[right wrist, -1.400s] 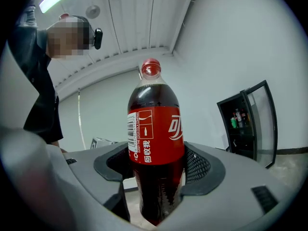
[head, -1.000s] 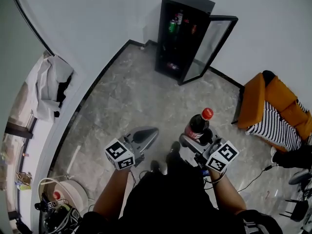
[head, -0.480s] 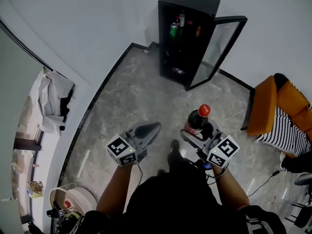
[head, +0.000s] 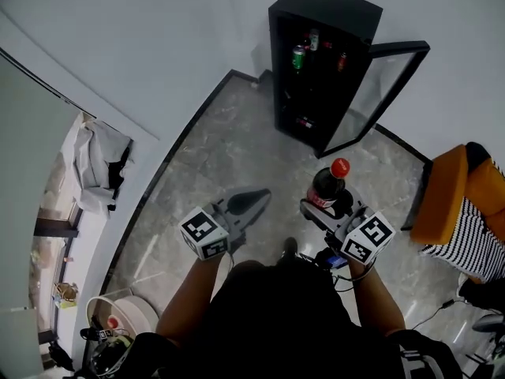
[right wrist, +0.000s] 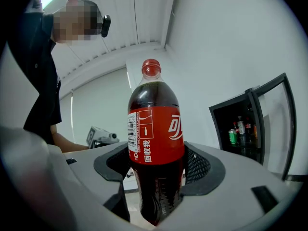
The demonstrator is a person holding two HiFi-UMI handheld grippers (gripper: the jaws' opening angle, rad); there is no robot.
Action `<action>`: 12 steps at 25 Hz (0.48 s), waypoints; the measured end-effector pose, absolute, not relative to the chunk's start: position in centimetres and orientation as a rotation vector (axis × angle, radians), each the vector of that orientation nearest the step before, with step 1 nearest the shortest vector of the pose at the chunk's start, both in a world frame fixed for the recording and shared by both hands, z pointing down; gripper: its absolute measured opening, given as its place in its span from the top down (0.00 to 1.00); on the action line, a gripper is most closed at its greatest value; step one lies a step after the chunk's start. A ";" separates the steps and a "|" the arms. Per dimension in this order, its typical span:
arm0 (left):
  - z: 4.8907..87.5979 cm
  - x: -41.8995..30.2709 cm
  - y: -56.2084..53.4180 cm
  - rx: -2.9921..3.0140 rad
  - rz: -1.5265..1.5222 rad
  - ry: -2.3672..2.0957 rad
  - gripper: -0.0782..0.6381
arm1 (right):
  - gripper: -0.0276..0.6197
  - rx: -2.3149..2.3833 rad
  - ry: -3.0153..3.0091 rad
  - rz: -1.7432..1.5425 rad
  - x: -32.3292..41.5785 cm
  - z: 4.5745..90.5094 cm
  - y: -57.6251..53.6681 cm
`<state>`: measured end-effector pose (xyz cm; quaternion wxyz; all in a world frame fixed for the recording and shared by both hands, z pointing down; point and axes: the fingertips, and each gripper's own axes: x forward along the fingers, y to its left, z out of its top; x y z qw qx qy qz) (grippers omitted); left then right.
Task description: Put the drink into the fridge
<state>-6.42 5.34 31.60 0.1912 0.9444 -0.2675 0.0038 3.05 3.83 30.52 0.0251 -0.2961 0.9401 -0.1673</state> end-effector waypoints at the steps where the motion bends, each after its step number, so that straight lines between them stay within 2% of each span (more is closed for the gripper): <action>1: 31.7 -6.7 4.7 2.648 0.015 -0.755 0.88 | 0.45 -0.916 2.901 -0.527 2.9 30.7 3.2; 7: 31.5 -8.2 0.5 2.647 0.002 -0.764 0.88 | 0.45 -0.938 2.899 -0.574 2.1 31.9 -0.8; 12: 33.1 -11.8 -3.4 2.634 -0.039 -0.700 0.88 | 0.45 -1.011 2.905 -0.563 -1.5 32.6 -4.5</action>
